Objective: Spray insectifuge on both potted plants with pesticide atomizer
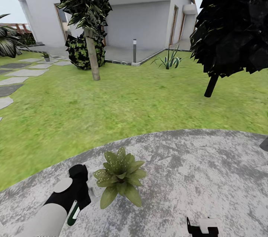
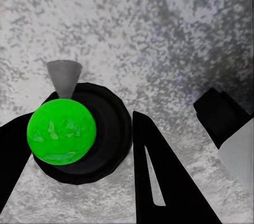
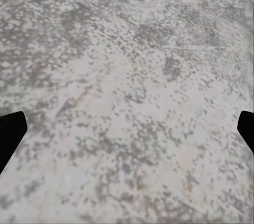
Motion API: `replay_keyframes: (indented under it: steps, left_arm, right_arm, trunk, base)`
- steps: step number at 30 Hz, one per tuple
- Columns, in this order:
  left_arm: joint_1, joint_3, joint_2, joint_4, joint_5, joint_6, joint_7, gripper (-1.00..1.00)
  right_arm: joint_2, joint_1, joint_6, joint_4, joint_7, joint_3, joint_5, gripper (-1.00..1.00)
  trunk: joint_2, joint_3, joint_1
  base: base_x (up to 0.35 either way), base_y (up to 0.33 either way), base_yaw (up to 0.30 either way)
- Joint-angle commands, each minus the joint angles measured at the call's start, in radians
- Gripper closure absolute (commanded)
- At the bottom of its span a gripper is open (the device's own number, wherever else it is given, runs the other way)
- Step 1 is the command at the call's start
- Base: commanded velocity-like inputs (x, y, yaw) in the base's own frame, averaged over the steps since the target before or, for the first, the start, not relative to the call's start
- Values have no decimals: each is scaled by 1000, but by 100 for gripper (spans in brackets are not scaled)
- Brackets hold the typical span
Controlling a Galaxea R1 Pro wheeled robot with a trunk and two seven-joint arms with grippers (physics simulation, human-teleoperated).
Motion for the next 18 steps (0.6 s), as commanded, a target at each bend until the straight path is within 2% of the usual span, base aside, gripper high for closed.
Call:
replay_keyframes:
  steps: [1, 4, 12, 18]
  left_arm:
    - [-3, -1, -7, -4, -6, 10, -9, 100]
    - [-6, -3, -13, -8, -7, 10, -13, 100]
    - [25, 4, 14, 11, -5, 0, -9, 100]
    - [44, 7, 22, 9, 4, 0, -8, 100]
  right_arm:
    - [0, -1, -3, 1, -6, -4, 11, -100]
    - [0, -1, -3, 1, -6, -4, 11, -100]
    - [0, -1, -3, 1, -6, -4, 11, -100]
    - [0, -1, -3, 1, -6, -4, 11, -100]
  trunk:
    - [0, -1, 0]
    - [0, -1, 0]
    - [0, -1, 0]
    - [0, -1, 0]
  base:
    - [0, 0, -15]
    - [0, 0, -6]
    - [0, 0, 0]
    - [0, 0, 0]
